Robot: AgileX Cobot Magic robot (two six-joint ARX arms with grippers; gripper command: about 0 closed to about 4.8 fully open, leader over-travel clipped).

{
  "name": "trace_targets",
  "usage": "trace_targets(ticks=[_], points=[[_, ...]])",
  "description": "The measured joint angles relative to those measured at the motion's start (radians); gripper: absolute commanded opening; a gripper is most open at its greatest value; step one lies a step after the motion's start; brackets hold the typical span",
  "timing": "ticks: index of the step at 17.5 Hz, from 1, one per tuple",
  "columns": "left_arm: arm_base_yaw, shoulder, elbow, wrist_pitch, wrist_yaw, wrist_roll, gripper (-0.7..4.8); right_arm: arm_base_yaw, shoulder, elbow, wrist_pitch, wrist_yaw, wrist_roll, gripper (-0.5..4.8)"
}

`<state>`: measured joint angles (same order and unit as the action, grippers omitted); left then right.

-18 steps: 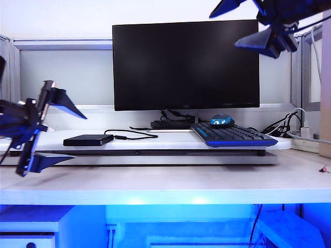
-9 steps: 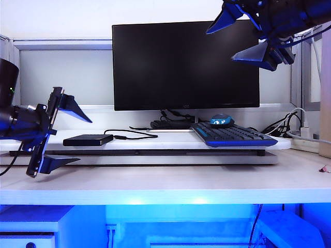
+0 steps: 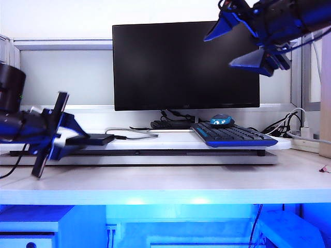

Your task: Unplug the data cable of the portable hard drive.

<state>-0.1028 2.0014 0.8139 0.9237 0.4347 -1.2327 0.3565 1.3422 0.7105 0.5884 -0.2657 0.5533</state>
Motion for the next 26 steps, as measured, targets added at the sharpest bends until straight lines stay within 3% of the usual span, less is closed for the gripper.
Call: trace_targets(ticks=[4,9,10,15,18,19,22,26], points=[[-0.003,-0.002,0.031,0.01,0.006,0.014,-0.07,0.001,0.056,0.083,0.002,-0.039,0.0,4.0],[-0.003,0.0,0.029,0.02,0.038,0.028,-0.06,0.049,0.214,0.251,0.0,-0.095,0.0,4.0],[-0.006,0.001,0.028,0.026,0.102,0.06,-0.06,0.068,0.349,0.344,-0.003,-0.151,0.035,4.0],[-0.007,0.007,0.024,0.048,0.274,0.138,-0.06,0.072,0.502,0.427,-0.014,-0.202,0.099,3.98],[-0.007,0.007,0.024,0.146,0.344,0.141,-0.06,0.073,0.599,0.492,-0.03,-0.272,0.153,3.95],[-0.007,0.007,0.024,0.161,0.355,0.14,-0.06,0.072,0.616,0.503,-0.033,-0.283,0.157,3.62],[-0.007,0.008,0.024,0.325,0.483,0.095,-0.06,0.072,0.718,0.63,-0.003,-0.384,0.255,3.58],[-0.008,0.008,0.024,0.416,0.553,0.079,-0.06,0.067,0.724,0.647,0.215,-0.429,0.356,3.59]])
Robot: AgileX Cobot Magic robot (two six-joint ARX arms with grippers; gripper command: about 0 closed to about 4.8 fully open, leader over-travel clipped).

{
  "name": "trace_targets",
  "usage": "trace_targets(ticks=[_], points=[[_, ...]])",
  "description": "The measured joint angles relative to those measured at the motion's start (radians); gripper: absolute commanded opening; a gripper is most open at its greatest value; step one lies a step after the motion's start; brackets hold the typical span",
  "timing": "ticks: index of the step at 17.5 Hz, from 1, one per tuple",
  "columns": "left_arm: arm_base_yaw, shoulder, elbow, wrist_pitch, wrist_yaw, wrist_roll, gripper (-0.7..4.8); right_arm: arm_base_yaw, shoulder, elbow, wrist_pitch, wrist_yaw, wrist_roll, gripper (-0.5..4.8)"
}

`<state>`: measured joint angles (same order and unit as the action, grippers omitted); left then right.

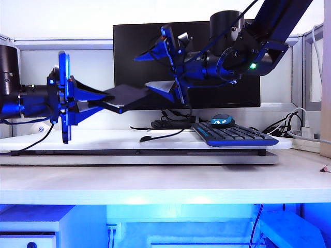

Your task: Unplug the data cable of the portable hard drive.

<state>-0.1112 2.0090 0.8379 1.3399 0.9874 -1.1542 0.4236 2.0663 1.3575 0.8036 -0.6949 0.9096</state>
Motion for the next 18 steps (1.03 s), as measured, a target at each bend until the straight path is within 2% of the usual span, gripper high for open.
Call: trace_targets(ticks=[1,5,7,11,14,16,17,18], points=[[0.001,-0.001,0.0,0.076,0.001,-0.051,-0.06,-0.004,0.0,0.002,-0.01,0.001,0.008,3.59],[0.001,-0.001,0.0,0.077,0.001,-0.078,-0.06,-0.025,0.001,0.002,-0.007,0.023,0.022,3.54],[0.001,-0.001,0.0,0.077,0.002,-0.082,-0.06,-0.024,0.005,0.002,-0.008,0.028,0.022,3.03],[0.001,-0.001,0.0,0.077,0.005,-0.097,-0.06,-0.024,0.048,0.005,0.023,0.041,0.029,3.04],[0.001,-0.001,0.0,0.077,0.005,-0.097,-0.06,-0.018,0.099,0.125,0.021,0.031,0.069,3.04],[0.001,-0.001,0.0,0.077,0.002,-0.097,-0.06,-0.011,0.1,0.142,-0.011,0.012,0.074,3.03],[0.001,-0.001,0.0,0.077,-0.002,-0.097,-0.06,-0.01,0.103,0.141,-0.035,0.005,0.074,2.72],[0.001,-0.001,0.0,0.077,-0.003,-0.097,-0.06,-0.005,0.103,0.141,-0.037,0.002,0.074,2.04]])
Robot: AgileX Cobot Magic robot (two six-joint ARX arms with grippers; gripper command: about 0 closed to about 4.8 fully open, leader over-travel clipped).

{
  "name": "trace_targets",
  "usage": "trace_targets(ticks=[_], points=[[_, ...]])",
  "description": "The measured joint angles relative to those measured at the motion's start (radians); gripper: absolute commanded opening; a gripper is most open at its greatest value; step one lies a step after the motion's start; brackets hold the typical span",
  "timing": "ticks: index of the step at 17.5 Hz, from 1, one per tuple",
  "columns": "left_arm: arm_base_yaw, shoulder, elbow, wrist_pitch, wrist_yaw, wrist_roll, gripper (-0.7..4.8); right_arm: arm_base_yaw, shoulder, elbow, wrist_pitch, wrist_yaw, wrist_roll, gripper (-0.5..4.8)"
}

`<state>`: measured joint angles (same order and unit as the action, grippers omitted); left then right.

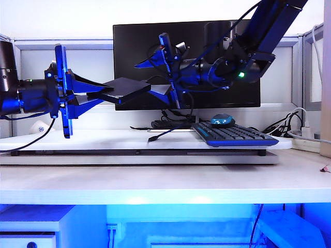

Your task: Unplug the data cable of the portable hard drive.

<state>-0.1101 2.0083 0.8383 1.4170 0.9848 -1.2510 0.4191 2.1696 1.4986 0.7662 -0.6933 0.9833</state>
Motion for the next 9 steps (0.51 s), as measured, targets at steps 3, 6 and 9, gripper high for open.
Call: trace_targets(ticks=[3,6,9], points=[[0.0,0.0,0.0,0.0,0.003,-0.002,-0.06,0.006,0.001,0.0,-0.05,0.01,-0.021,-0.05],[0.001,0.0,0.0,0.0,0.002,-0.005,-0.06,0.006,0.0,0.0,-0.042,0.028,-0.085,-0.06],[-0.001,0.0,0.001,-0.002,-0.005,-0.007,-0.06,-0.008,0.001,0.0,-0.042,0.052,-0.13,-0.06]])
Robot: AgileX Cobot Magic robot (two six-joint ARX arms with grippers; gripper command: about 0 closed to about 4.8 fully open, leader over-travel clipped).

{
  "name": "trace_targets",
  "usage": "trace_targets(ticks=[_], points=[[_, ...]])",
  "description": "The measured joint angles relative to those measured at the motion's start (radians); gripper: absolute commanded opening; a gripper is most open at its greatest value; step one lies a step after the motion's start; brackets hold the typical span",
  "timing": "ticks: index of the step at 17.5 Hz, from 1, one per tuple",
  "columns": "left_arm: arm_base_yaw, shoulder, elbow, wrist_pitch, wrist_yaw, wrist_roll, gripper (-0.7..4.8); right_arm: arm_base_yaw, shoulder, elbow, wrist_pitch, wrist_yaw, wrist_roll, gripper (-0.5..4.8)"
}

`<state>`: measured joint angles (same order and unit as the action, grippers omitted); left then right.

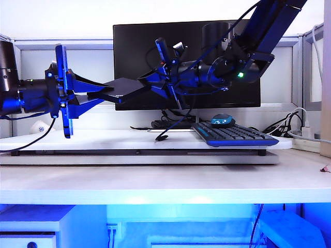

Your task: Unplug the data cable of the portable hard drive.

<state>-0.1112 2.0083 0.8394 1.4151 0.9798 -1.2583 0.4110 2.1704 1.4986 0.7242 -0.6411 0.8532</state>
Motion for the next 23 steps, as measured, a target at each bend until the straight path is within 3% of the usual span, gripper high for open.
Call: trace_targets(ticks=[1,2,5,8,14,15,18,19,20,23], points=[[0.0,0.0,0.005,-0.005,-0.001,0.0,-0.06,-0.007,0.003,0.0,0.005,0.006,-0.022,-0.06],[0.003,-0.001,0.003,0.002,0.04,0.005,-0.06,-0.075,0.035,0.001,0.048,0.129,-0.039,-0.06],[0.001,0.0,0.003,0.002,0.068,0.008,-0.06,-0.077,0.048,-0.003,0.057,0.143,-0.04,-0.06],[0.002,0.0,0.003,0.002,0.065,0.028,-0.06,-0.121,0.057,0.015,0.087,0.221,-0.041,-0.06],[0.019,0.0,0.004,-0.135,-0.182,0.066,-0.06,-0.122,0.201,0.401,-0.221,0.194,-0.042,0.05],[0.025,0.0,0.007,-0.147,-0.198,0.077,-0.06,-0.122,0.216,0.436,-0.249,0.196,-0.042,0.91],[0.077,0.0,0.085,-0.262,-0.437,0.111,-0.06,-0.122,0.251,0.512,-0.429,0.329,-0.127,2.63],[0.085,0.0,0.1,-0.301,-0.472,0.132,-0.06,-0.122,0.251,0.512,-0.457,0.341,-0.147,3.53],[0.101,0.0,0.126,-0.375,-0.496,0.183,-0.06,-0.122,0.249,0.513,-0.504,0.351,-0.181,3.79],[0.111,0.004,0.258,-0.695,-0.533,0.441,-0.06,-0.121,0.255,0.512,-0.674,0.351,-0.286,3.84]])
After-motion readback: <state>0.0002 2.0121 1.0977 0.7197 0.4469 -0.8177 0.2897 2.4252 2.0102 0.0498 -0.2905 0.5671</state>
